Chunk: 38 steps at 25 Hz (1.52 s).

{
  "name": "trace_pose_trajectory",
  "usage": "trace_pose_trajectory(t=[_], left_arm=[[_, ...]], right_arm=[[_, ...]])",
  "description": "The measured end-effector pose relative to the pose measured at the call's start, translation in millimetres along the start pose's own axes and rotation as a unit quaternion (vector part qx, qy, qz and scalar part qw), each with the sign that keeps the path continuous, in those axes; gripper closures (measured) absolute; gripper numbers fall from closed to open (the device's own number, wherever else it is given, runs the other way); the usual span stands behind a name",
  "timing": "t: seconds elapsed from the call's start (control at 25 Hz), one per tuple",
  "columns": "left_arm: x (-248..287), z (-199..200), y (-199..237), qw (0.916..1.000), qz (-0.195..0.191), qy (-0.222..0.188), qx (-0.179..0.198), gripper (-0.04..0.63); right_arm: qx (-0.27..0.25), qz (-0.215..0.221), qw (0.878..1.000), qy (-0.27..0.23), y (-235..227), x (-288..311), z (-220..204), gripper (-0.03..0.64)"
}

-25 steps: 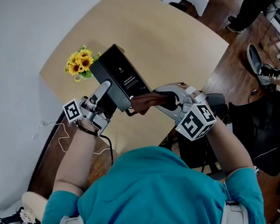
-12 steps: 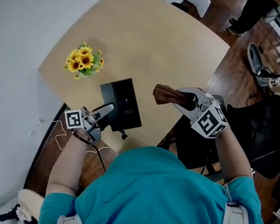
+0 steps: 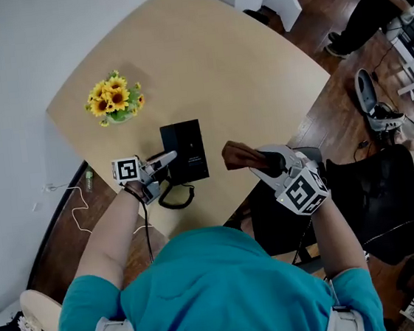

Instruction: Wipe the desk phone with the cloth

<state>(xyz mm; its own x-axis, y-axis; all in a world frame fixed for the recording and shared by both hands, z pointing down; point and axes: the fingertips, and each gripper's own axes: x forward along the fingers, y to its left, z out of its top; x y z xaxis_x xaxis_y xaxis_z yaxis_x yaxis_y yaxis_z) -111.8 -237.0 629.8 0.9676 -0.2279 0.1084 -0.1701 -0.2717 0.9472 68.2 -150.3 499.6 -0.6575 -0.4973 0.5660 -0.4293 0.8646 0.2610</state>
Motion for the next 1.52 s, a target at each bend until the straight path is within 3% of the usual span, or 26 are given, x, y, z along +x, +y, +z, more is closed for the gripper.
trace_pose_trajectory(t=[0.32,0.48,0.76,1.0,1.2,1.36,1.44,1.52], left_arm=[[28.4,4.4,42.0,0.9921,0.042,0.092,0.074,0.431],[26.1,6.5,51.8,0.9888,0.057,0.106,0.088,0.431],[18.3,7.5,69.5,0.9719,0.128,0.124,0.153,0.405],[-2.7,12.1,73.8,0.962,0.211,0.078,0.155,0.232],[-44.7,0.0,41.9,0.9577,0.234,0.001,0.168,0.227],[-83.8,-23.2,-19.7,0.951,0.204,-0.055,0.226,0.367],[-104.4,-43.4,-64.2,0.949,0.162,-0.072,0.26,0.453],[-123.0,-60.8,-108.2,0.9449,0.113,-0.09,0.293,0.492]], right_arm=[[0.009,0.0,1.0,0.03,1.2,-10.3,-20.0,0.495],[0.016,-0.004,0.999,0.034,-0.2,-14.1,-26.5,0.495],[0.026,-0.003,0.999,0.03,-2.6,-19.3,-34.4,0.495],[0.039,0.004,0.999,0.009,-6.8,-27.7,-35.8,0.495],[0.054,0.015,0.998,-0.028,-12.6,-40.3,-31.0,0.495],[0.089,0.024,0.994,-0.055,2.2,-50.9,-20.6,0.495],[0.111,0.027,0.991,-0.068,23.0,-56.3,-10.4,0.495],[0.131,0.024,0.988,-0.077,44.2,-59.0,-1.1,0.495]])
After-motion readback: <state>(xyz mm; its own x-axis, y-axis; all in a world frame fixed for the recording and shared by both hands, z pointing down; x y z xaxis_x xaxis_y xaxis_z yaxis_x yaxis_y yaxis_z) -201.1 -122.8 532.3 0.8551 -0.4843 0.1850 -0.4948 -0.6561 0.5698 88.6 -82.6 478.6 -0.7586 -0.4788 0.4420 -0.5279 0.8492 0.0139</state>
